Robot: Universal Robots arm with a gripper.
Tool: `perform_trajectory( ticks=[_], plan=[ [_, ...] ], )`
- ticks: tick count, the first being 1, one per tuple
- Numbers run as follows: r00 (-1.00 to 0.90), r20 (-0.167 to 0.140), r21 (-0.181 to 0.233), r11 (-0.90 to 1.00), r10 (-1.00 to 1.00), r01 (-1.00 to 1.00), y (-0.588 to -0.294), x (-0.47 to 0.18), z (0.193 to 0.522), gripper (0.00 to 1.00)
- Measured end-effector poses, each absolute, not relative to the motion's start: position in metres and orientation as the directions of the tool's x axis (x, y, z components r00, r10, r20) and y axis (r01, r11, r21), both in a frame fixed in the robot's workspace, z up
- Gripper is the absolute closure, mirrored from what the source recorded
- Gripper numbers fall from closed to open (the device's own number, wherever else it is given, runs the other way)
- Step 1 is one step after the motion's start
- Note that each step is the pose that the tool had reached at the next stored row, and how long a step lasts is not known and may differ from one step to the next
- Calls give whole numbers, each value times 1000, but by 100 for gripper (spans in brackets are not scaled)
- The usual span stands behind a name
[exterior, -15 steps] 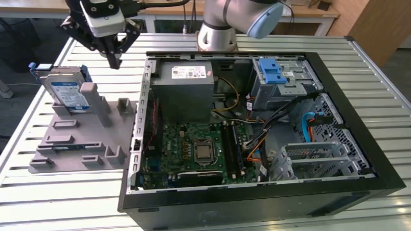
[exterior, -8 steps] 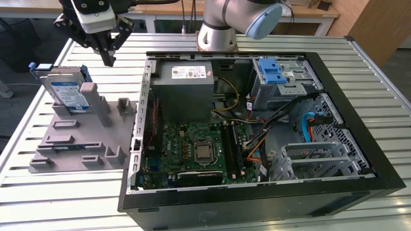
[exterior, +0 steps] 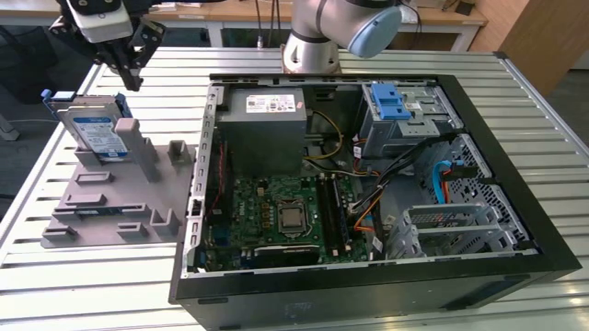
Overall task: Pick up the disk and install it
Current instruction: 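Reach for the disk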
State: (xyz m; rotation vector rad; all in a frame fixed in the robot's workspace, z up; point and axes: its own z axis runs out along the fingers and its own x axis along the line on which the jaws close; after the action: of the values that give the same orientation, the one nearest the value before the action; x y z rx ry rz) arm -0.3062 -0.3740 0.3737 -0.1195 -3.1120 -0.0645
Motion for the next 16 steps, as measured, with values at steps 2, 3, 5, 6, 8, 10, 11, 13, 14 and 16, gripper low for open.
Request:
perform_trajectory(
  ticks=[2,3,5,6,8,10,11,13,14,16],
  plan=[
    [-997,28,40,996,76,77,-372,-315,373,89],
    [-997,28,40,996,76,77,-371,-320,373,89],
    [-997,28,40,996,76,77,-369,-329,372,89],
    [-997,28,40,996,76,77,-369,-333,372,89],
    [-997,28,40,996,76,77,-367,-342,371,89],
    [-997,28,40,996,76,77,-366,-352,370,89],
    [-997,28,40,996,76,77,-365,-356,370,89],
    [-997,28,40,996,76,77,-363,-363,369,89],
    [-997,28,40,996,76,77,-363,-366,369,89],
    [-997,28,40,996,76,77,-362,-370,369,89]
  ],
)
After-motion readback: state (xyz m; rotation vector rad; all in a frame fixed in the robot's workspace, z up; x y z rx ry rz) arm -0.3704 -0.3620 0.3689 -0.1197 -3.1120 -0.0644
